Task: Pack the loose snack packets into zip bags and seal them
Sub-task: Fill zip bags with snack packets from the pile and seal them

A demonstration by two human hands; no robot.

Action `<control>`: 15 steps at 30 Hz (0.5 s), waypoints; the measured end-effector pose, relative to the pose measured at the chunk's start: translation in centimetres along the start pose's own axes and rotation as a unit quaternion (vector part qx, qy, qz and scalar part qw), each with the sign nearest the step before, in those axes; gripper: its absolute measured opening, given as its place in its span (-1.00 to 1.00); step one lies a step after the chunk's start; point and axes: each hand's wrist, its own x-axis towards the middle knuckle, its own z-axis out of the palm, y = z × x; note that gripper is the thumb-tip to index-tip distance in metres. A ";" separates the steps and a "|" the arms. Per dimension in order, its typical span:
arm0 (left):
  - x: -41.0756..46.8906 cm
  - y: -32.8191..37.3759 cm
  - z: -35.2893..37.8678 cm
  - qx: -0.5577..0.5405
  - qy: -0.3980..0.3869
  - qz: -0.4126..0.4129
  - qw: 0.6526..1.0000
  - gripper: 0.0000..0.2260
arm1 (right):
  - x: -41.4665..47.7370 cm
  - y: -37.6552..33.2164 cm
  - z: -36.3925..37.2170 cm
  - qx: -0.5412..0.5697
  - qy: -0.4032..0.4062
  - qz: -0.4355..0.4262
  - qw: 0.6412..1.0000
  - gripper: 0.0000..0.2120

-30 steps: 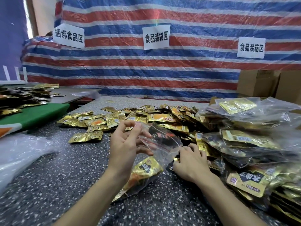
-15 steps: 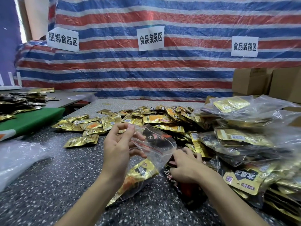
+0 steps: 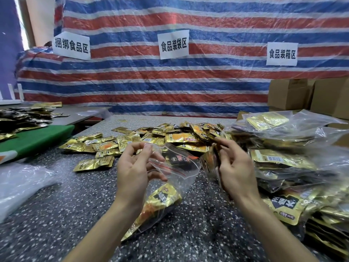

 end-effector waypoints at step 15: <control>0.0 0.0 0.1 -0.009 0.008 -0.012 1.000 -0.87 | 0.8 -1.8 -2.3 0.494 -0.051 0.308 0.811 -0.73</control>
